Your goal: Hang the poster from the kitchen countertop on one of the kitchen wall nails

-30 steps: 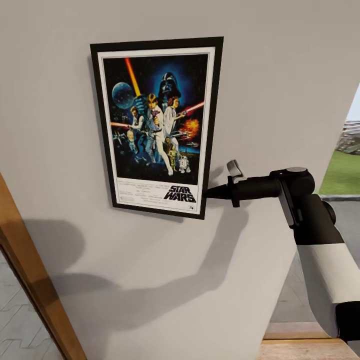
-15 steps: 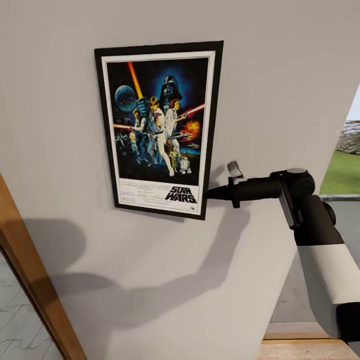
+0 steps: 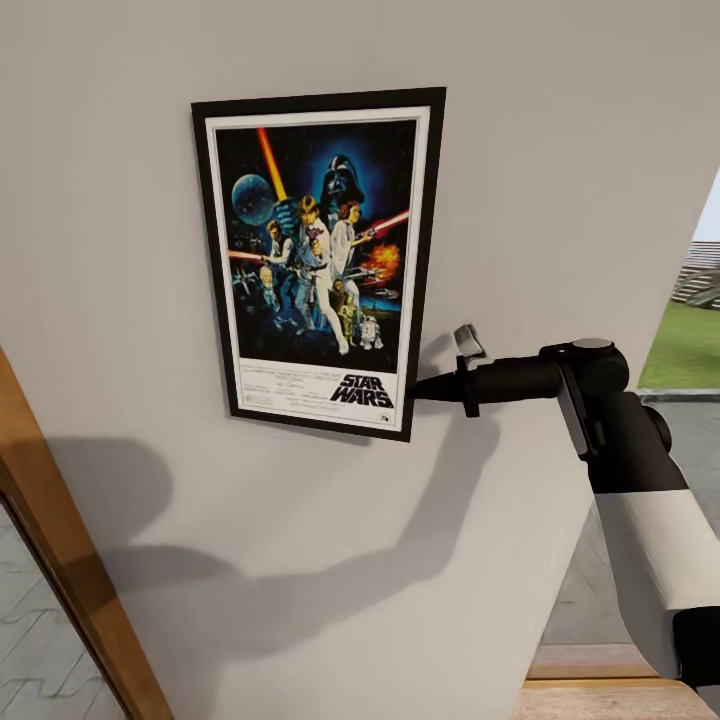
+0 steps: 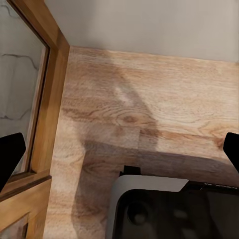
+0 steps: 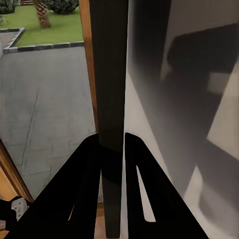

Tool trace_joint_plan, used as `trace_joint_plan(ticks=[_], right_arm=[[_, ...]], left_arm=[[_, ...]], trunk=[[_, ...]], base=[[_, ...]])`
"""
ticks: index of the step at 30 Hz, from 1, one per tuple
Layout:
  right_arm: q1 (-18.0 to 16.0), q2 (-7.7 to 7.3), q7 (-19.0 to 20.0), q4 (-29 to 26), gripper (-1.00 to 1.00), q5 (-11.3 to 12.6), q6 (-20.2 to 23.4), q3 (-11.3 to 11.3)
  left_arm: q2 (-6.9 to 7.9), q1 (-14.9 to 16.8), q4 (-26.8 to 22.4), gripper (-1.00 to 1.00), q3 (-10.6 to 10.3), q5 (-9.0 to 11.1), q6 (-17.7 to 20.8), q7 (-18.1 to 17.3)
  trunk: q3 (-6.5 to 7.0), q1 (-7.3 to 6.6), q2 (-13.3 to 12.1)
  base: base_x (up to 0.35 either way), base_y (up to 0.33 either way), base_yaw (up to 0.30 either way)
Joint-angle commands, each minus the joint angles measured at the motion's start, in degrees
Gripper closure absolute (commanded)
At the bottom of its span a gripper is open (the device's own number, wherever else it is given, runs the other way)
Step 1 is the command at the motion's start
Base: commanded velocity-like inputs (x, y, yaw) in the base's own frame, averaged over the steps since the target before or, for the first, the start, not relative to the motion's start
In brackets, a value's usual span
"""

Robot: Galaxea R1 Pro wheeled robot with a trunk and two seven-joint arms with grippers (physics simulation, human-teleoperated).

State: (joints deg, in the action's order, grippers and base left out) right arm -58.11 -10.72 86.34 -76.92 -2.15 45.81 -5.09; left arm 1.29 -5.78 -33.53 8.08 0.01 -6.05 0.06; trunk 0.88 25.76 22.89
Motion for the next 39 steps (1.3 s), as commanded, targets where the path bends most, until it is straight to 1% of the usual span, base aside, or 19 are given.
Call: trace_joint_plan(ticks=[1,6,11,19,20,39], right_arm=[[-0.02,-0.02,0.31,-0.03,1.0,-0.22,0.69,-0.03],[-0.04,-0.03,0.33,-0.01,1.0,-0.22,0.69,-0.04],[0.01,-0.06,0.56,0.01,1.0,-0.22,0.69,-0.01],[0.0,-0.06,0.58,0.01,1.0,-0.22,0.69,-0.01],[-0.01,-0.07,0.58,0.01,-1.0,-0.22,0.69,-0.01],[-0.02,-0.05,0.58,-0.07,-1.0,-0.22,0.79,0.08]], left_arm=[[-0.01,-0.03,-0.05,-1.0,0.04,0.0,-0.1,0.01],[-0.05,-0.03,-0.08,-1.0,0.03,0.0,-0.12,0.01],[0.41,-0.02,-0.04,-1.0,0.01,0.02,-0.1,0.02],[0.45,-0.02,-0.04,-1.0,0.01,0.04,-0.1,0.03],[0.45,-0.02,-0.04,-1.0,0.01,0.05,-0.1,0.03],[0.46,-0.02,-0.04,-1.0,0.01,0.03,-0.1,0.03]], trunk=[[-0.01,0.02,0.03],[-0.01,0.02,0.03],[-0.01,0.02,0.03],[-0.01,0.02,0.03],[-0.01,0.02,0.03],[-0.01,0.02,0.03]], base=[[0.0,0.0,0.0],[0.0,0.0,0.0],[0.0,0.0,0.0],[0.03,0.0,0.0],[0.082,0.0,0.0],[0.008,0.0,0.0]])
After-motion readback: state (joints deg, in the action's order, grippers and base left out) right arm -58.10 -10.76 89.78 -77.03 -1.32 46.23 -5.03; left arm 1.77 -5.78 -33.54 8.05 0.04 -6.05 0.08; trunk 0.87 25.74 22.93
